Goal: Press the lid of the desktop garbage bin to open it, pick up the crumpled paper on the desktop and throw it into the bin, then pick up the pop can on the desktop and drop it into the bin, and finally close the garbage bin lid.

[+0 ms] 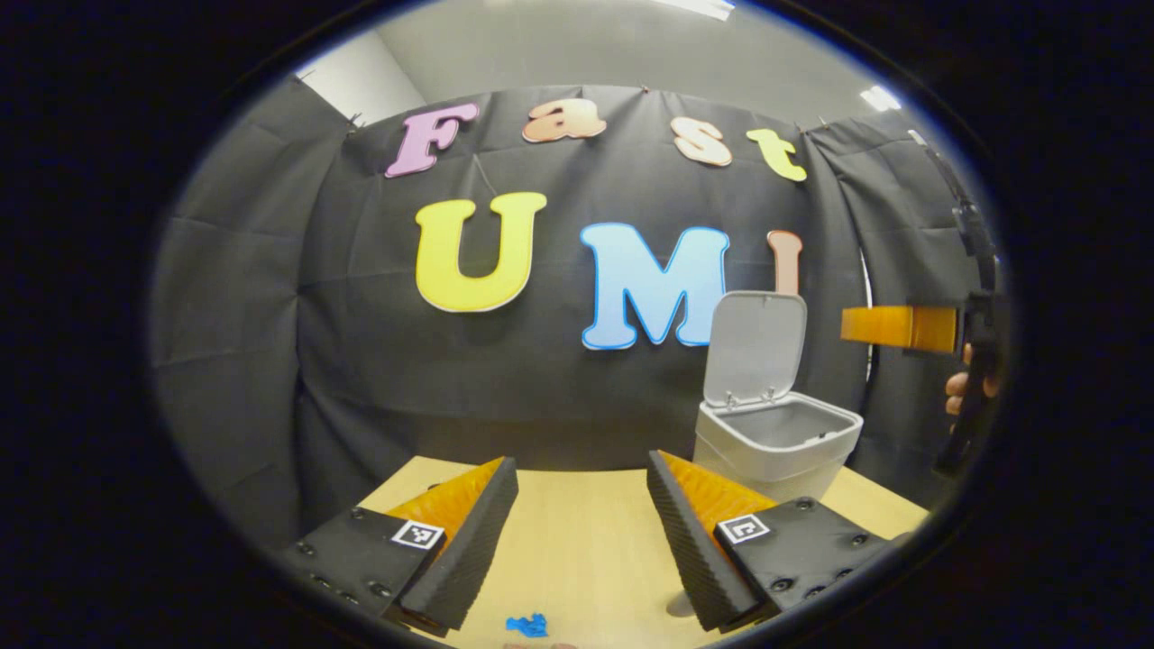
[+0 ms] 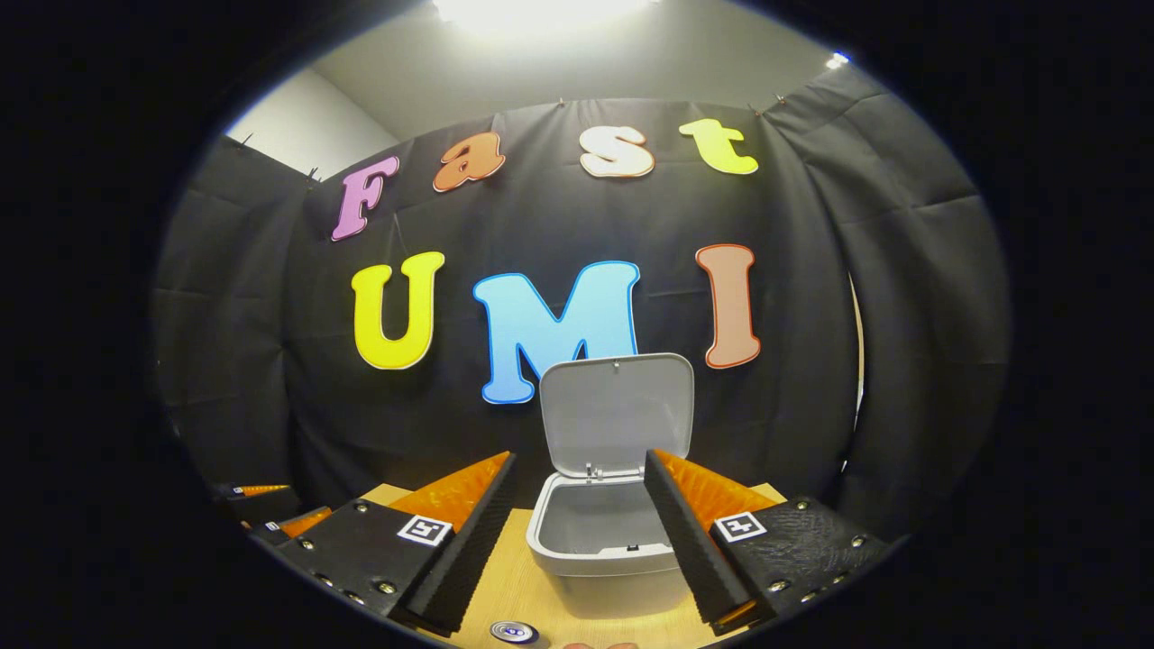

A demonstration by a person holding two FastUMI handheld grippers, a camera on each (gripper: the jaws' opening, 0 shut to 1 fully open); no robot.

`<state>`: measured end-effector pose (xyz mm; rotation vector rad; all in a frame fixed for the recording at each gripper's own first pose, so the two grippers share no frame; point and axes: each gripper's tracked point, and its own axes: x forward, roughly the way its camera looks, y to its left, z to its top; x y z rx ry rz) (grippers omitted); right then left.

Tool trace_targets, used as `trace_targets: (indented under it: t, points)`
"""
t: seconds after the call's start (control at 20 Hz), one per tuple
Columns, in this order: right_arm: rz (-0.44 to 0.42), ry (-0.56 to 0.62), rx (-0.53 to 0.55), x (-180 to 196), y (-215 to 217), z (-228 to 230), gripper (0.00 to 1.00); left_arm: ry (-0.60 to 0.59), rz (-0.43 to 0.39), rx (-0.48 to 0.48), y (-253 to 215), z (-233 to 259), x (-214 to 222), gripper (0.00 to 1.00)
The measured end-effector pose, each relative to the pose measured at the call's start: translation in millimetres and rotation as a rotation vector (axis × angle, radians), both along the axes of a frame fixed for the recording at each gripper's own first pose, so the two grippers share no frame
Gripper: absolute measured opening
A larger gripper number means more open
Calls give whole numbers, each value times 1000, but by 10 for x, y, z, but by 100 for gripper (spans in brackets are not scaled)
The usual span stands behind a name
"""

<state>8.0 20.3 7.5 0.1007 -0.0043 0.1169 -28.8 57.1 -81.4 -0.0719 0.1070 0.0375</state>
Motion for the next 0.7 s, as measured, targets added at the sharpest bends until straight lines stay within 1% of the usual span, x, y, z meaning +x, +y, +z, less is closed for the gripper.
trace_targets:
  t: [0.05,0.1,0.25,0.3,0.4,0.45,0.5,0.55,0.6,0.65,0.7]
  points:
    - [-1,9,-14,-21,9,-7,90,38,11,5,95,-246,-22,92]
    - [-1,10,-22,-32,2,-5,90,59,19,6,154,-387,-36,97]
    - [-7,18,-46,-29,2,-7,90,121,40,8,300,-791,-73,97]
    - [-8,23,-52,-25,-4,-14,90,139,50,14,340,-907,-90,95]
    - [-17,34,-69,-33,-17,-36,90,182,47,27,401,-1193,-119,95]
    - [-20,37,-76,-29,-27,-38,90,200,41,34,408,-1318,-125,92]
    - [-25,40,-85,-23,-33,-48,91,219,38,42,412,-1444,-128,97]
    - [-30,42,-93,-14,-48,-48,91,236,29,44,405,-1555,-144,97]
    - [-35,45,-99,-3,-59,-60,90,255,26,45,399,-1672,-153,95]
    - [-37,49,-101,5,-64,-59,91,274,22,42,403,-1775,-160,95]
    - [-40,52,-101,19,-62,-69,91,289,18,34,391,-1871,-181,98]
